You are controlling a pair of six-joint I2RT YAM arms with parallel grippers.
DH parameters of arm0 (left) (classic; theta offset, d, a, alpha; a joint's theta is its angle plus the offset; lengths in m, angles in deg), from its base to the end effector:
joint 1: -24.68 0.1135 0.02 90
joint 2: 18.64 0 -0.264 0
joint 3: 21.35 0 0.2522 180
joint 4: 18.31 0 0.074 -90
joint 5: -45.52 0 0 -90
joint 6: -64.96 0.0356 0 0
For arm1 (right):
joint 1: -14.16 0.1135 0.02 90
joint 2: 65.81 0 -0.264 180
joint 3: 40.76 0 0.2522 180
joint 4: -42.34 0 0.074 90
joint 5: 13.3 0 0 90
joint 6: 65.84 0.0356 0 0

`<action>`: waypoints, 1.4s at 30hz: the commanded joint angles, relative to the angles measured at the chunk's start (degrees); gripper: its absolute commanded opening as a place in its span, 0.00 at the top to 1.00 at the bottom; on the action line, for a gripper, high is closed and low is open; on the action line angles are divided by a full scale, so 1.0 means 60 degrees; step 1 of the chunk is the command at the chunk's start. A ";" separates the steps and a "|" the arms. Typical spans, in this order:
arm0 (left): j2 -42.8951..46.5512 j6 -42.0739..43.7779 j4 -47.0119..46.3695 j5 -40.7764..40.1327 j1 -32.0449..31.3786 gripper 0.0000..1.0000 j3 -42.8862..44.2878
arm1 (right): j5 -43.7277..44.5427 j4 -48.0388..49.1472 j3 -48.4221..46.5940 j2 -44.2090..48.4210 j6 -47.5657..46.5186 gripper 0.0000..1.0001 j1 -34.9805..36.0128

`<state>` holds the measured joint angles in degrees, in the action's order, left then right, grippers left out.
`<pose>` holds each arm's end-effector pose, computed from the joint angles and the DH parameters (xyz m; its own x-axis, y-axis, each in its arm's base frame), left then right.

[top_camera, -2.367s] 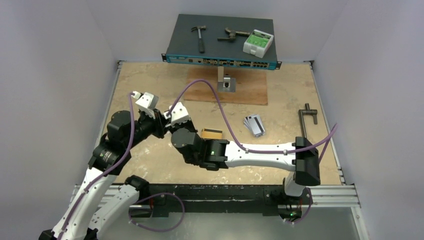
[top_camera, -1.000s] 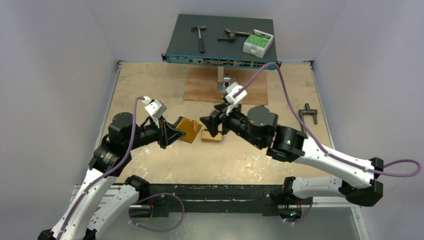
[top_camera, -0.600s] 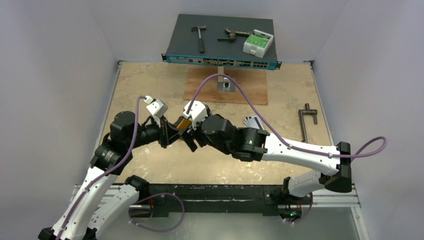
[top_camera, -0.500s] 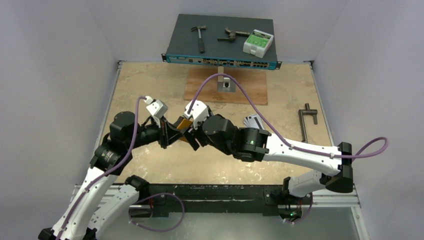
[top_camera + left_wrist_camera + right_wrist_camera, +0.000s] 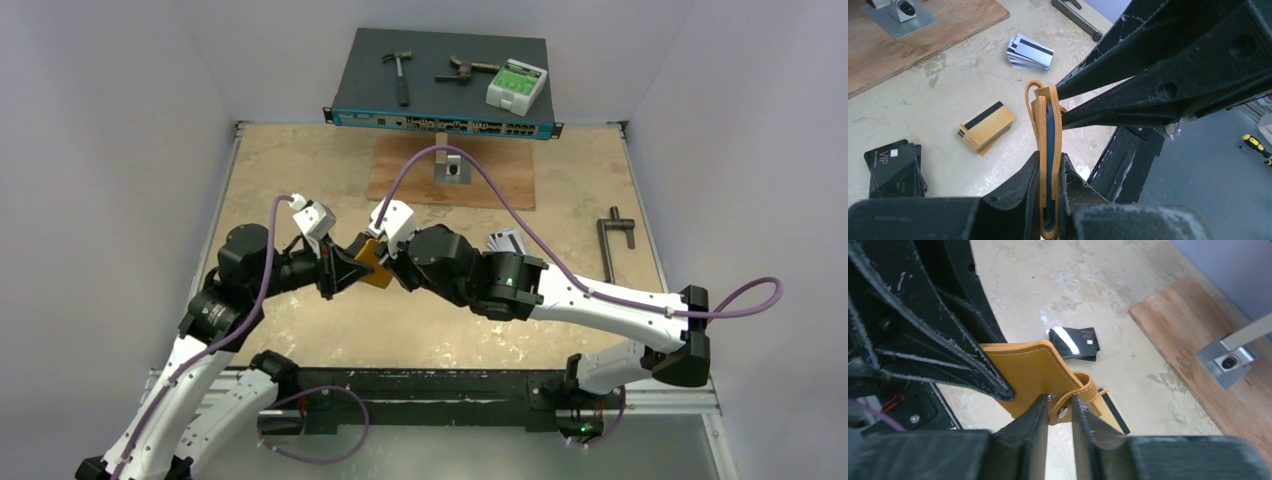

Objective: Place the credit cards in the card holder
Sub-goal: Open the card holder, then place the card holder at the center of the board.

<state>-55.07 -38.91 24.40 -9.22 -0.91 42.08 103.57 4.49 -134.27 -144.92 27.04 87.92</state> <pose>0.1097 -0.0753 0.3569 -0.4418 -0.0055 -0.8971 0.7705 0.5100 -0.3825 0.1025 0.2945 0.3934 -0.1484 -0.3491 -0.9253 -0.7340 0.6659 -0.1335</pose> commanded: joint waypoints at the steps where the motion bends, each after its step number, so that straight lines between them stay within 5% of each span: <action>1: 0.0065 0.0245 0.0003 0.1298 -0.0221 1.00 0.0079 | -0.1005 -0.0376 -0.0593 0.0509 -0.0433 0.86 -0.0630; 6: -0.0076 0.0484 0.0070 0.1693 -0.0355 1.00 0.0093 | -0.2770 -0.1113 -0.1055 0.0344 -0.0426 1.00 -0.0662; 9: -0.0130 0.0768 0.0196 0.1965 -0.0436 1.00 0.0139 | -0.3196 -0.1202 -0.0934 0.0438 -0.0173 1.00 -0.0663; 15: -0.0137 0.1899 0.0874 0.2256 -0.0632 0.81 0.0476 | -0.3484 -0.1764 -0.0878 0.0613 0.0034 1.00 -0.0749; 21: 0.0017 0.2735 0.1443 0.2342 -0.0658 0.77 0.0677 | -0.3897 -0.2348 -0.0550 0.1018 0.0470 1.00 -0.0762; 24: 0.0113 0.3476 0.1728 0.2645 -0.0703 0.41 0.0675 | -0.4341 -0.2463 -0.0446 0.1224 0.0717 1.00 -0.0754; 28: 0.0227 0.4381 0.1925 0.2757 -0.0742 0.24 0.0658 | -0.4583 -0.2932 -0.0370 0.1253 0.1107 1.00 -0.0754; 37: 0.0345 0.5252 0.1521 0.1817 -0.0797 0.19 0.0343 | -0.4001 -0.4352 0.0323 0.0474 0.2519 1.00 -0.0750; 42: 0.1078 0.6434 0.2245 0.1976 -0.1039 0.20 -0.0073 | -0.5267 -0.3743 0.0883 -0.0392 0.3042 1.00 -0.0750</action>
<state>-51.51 -7.79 35.92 2.15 -5.93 42.87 77.91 -19.95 -130.64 -144.14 40.48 83.48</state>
